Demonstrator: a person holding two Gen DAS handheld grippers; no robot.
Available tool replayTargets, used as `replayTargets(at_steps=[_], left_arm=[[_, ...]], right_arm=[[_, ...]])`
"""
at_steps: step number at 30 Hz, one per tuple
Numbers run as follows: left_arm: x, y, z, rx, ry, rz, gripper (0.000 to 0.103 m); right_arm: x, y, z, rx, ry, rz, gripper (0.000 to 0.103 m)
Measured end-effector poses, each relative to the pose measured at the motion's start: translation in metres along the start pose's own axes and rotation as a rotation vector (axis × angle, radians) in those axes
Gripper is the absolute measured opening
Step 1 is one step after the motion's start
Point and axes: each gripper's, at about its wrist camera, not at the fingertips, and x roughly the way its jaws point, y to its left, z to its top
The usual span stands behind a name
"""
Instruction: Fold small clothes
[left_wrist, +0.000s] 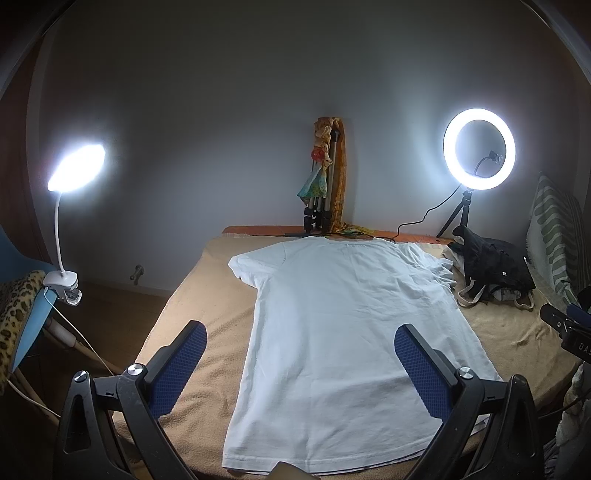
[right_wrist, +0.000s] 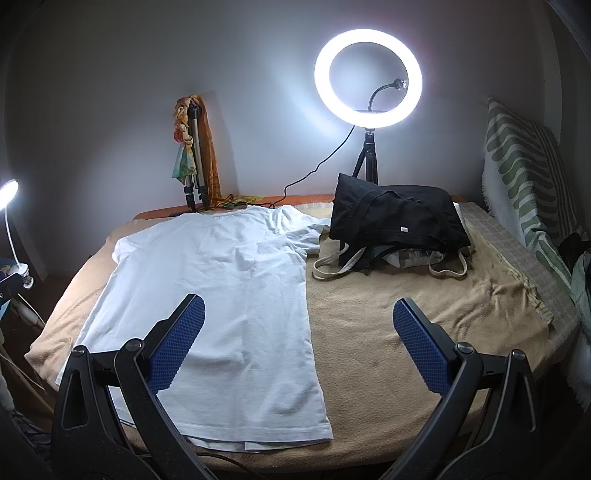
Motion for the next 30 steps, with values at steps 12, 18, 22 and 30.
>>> replayTargets(at_steps=[12, 18, 22, 30], left_arm=[[-0.011, -0.010, 0.008, 0.038, -0.025, -0.004, 0.103], [-0.017, -0.009, 0.004, 0.065, -0.010, -0.046, 0.102], [-0.021, -0.005, 0.000, 0.084, -0.005, -0.031, 0.101], [-0.014, 0.022, -0.008, 0.050, 0.017, -0.011, 0.096]], right_arm=[[-0.014, 0.014, 0.010, -0.006, -0.017, -0.013, 0.103], [-0.038, 0.024, 0.021, -0.025, -0.043, -0.034, 0.103], [-0.049, 0.031, 0.031, -0.048, -0.074, -0.036, 0.103], [-0.037, 0.050, 0.042, -0.116, -0.081, -0.009, 0.103]])
